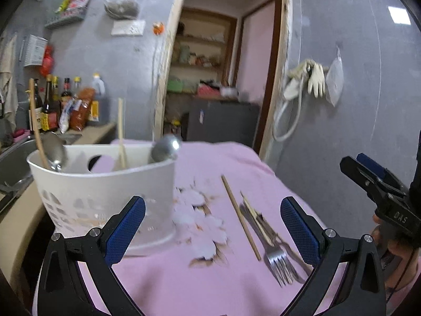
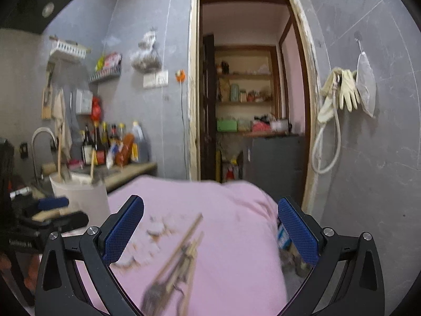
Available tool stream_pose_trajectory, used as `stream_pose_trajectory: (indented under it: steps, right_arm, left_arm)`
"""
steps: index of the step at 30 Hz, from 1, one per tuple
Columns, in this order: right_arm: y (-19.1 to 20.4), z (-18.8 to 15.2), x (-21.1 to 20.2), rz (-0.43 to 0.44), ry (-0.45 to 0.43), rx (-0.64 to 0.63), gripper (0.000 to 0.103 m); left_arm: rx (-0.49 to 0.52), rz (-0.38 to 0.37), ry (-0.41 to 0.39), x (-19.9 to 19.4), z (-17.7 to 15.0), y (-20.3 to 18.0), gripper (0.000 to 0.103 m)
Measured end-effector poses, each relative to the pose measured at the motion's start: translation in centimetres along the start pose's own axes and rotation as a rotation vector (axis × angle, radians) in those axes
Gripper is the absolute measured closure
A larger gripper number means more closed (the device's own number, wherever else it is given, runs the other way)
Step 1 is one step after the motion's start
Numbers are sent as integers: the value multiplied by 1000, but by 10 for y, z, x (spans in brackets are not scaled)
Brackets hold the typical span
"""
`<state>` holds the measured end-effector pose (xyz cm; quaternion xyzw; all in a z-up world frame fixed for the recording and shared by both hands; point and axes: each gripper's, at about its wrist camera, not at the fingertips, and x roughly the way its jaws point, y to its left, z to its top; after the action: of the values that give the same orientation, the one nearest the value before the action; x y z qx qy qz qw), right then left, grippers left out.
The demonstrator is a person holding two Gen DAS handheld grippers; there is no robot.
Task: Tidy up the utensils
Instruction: 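Move both tools back to the utensils and grasp a chopstick with the right tool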
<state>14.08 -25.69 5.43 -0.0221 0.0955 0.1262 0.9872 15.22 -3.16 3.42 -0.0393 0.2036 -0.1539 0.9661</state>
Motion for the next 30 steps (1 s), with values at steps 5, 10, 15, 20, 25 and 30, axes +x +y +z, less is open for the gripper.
stream_pose_trajectory:
  steps: [5, 10, 15, 20, 25, 30]
  right_arm:
    - [-8, -19, 3, -3, 133, -24, 0]
    - [-12, -40, 7, -4, 267, -45, 4]
    - [-5, -59, 6, 8, 378, -130, 13]
    - [2, -75, 4, 38, 462, -183, 29]
    - [10, -83, -1, 85, 506, -220, 43]
    - [17, -90, 4, 118, 558, -233, 53]
  left_arm:
    - [26, 17, 102, 20, -6, -11, 2]
    - [52, 10, 201, 40, -15, -17, 3]
    - [81, -17, 268, 56, -20, -22, 7]
    - [91, -45, 352, 72, -25, -23, 25]
    - [56, -64, 442, 88, -28, -14, 40]
    - [21, -69, 486, 96, -32, -5, 46]
